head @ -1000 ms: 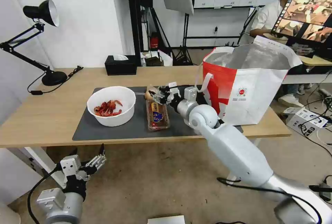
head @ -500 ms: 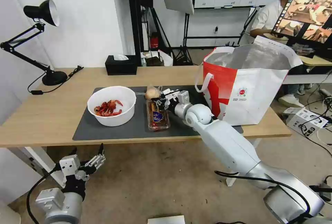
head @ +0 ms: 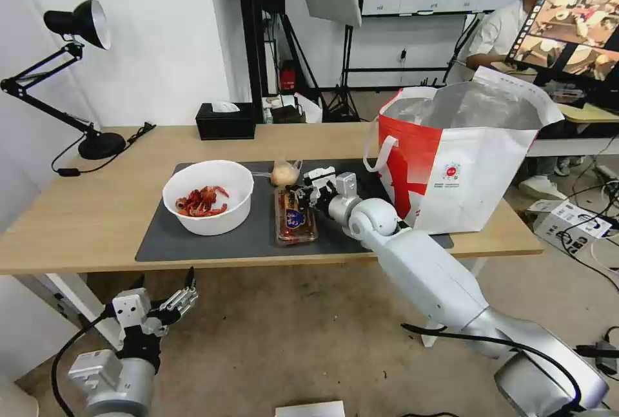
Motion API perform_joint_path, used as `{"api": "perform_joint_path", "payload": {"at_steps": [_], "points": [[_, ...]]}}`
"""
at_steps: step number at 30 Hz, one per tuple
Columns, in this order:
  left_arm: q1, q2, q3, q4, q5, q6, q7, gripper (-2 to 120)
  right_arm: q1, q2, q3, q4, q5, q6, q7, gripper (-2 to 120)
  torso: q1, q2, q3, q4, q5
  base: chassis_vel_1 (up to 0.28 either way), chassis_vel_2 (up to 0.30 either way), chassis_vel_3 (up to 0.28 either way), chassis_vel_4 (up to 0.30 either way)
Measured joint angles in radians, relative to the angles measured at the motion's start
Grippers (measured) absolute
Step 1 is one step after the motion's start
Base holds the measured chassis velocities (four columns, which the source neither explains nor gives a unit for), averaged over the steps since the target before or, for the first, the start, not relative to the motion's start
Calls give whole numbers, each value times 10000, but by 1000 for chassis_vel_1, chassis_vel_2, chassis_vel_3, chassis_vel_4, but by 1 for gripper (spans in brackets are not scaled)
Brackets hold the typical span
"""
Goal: Pick up the trash from the table and place it into the takeout bag.
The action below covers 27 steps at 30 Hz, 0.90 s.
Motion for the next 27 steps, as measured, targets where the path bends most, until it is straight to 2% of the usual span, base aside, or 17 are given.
{"api": "perform_joint_path", "payload": {"at_steps": [3,5,6,8,9,10,11,14,16,17,19,20,22,23,24,25,27], "points": [[-116,265,69,4,-494,-27,262,100,-12,-4,38,90,21,16,44,0,0,0,0,0,0,0,0,0,0],[-287,610,124,-70,-1561,-30,590,100,-14,-6,43,179,22,86,100,0,0,0,0,-1,0,0,0,0,0],[-287,610,124,-70,-1561,-30,590,100,-14,-6,43,179,22,86,100,0,0,0,0,-1,0,0,0,0,0],[-458,965,182,-157,-2620,-5,770,100,2,1,6,209,23,196,134,0,0,0,0,-1,0,0,0,0,0],[-552,1190,239,-167,-3154,27,813,100,25,10,-44,210,25,215,135,0,0,0,0,-1,0,0,0,0,0],[-552,1190,239,-167,-3154,27,813,100,25,10,-44,210,25,215,135,0,0,0,0,-1,0,0,0,0,0],[-703,1491,338,-166,-3784,99,822,100,49,14,-94,210,26,227,132,0,0,0,0,2,-1,0,0,0,0],[-939,1885,482,-125,-4539,214,821,100,60,13,-123,226,26,231,131,0,0,0,0,1,0,0,0,0,0],[-1536,2738,783,-20,-6177,418,632,100,108,10,-134,241,36,235,131,0,0,0,1,0,-2,0,0,0,0],[-1536,2738,783,-20,-6177,418,632,100,108,10,-134,241,36,235,131,0,0,0,1,0,-2,0,0,0,0],[-2123,3399,933,58,-7579,590,317,100,131,12,-128,220,64,253,131,0,0,0,1,1,-2,0,0,0,0],[-2123,3399,933,58,-7579,590,317,100,131,12,-128,220,64,253,131,0,0,0,1,1,-2,0,0,0,0],[-2866,4174,976,203,-9506,745,-73,100,153,29,-124,222,149,275,133,0,1,0,1,-3,0,0,0,0,0],[-3056,4344,967,272,-10021,798,-137,100,163,47,-142,227,177,277,132,0,1,0,1,-2,0,0,0,0,0],[-3056,4344,967,272,-10021,798,-137,100,163,47,-142,227,177,277,132,0,1,0,1,-2,0,0,0,0,0],[-3282,4528,962,421,-10578,885,-208,100,179,67,-183,229,209,277,131,0,1,0,1,-2,1,0,0,0,0],[-3603,4727,1099,756,-11023,1026,-229,100,189,73,-248,257,261,279,127,0,1,0,0,1,0,0,0,0,0]]}}
